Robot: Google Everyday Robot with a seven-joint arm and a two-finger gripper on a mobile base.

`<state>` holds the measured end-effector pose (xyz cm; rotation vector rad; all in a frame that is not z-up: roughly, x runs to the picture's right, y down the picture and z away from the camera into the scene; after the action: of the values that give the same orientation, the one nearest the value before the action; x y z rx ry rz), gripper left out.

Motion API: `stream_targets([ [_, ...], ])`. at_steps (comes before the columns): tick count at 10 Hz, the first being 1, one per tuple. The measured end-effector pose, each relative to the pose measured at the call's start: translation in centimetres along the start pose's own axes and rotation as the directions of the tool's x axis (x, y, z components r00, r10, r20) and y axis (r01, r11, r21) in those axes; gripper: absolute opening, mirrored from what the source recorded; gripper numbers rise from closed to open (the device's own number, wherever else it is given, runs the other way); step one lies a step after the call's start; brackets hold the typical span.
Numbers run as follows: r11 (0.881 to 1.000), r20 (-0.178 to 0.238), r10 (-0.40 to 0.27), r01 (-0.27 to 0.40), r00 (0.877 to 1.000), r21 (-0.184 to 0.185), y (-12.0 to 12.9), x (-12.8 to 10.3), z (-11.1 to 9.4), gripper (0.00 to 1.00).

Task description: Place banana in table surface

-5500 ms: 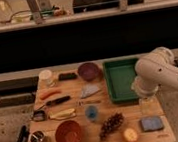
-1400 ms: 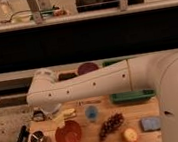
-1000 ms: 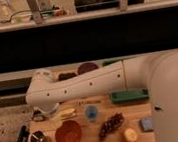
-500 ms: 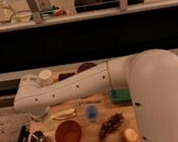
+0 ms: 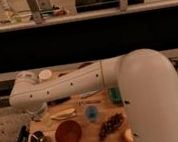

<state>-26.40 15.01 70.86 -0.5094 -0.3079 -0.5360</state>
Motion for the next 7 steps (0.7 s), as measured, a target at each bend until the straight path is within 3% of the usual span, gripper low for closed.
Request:
stream_targets([
  [4,1.0,0.023,0.018,-0.017,1.0,-0.019,-1.5,0.2,2.1,0.8],
  [7,0.998,0.108,0.062,-0.059,0.992,-0.027,-1.9,1.3,2.5,0.8],
])
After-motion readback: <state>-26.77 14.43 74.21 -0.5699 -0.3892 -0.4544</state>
